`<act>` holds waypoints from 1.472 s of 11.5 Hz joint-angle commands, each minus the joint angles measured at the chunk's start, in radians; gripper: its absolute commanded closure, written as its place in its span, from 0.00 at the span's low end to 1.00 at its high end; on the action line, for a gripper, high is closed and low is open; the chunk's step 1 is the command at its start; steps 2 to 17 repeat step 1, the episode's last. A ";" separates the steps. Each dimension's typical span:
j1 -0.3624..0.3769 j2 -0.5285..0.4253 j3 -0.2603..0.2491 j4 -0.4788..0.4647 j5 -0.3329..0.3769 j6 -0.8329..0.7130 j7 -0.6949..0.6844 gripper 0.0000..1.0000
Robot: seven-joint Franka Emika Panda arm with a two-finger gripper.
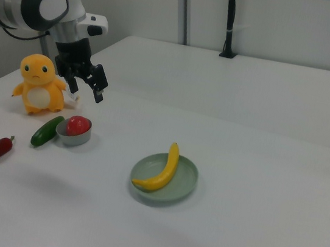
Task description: Put the cucumber on the left side of the bowl
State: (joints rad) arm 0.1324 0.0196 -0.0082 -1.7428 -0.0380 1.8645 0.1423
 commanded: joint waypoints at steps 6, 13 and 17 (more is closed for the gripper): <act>-0.014 -0.009 0.021 -0.015 0.003 -0.001 -0.010 0.00; -0.014 -0.009 0.021 -0.015 0.003 -0.001 -0.010 0.00; -0.014 -0.009 0.021 -0.015 0.003 -0.001 -0.010 0.00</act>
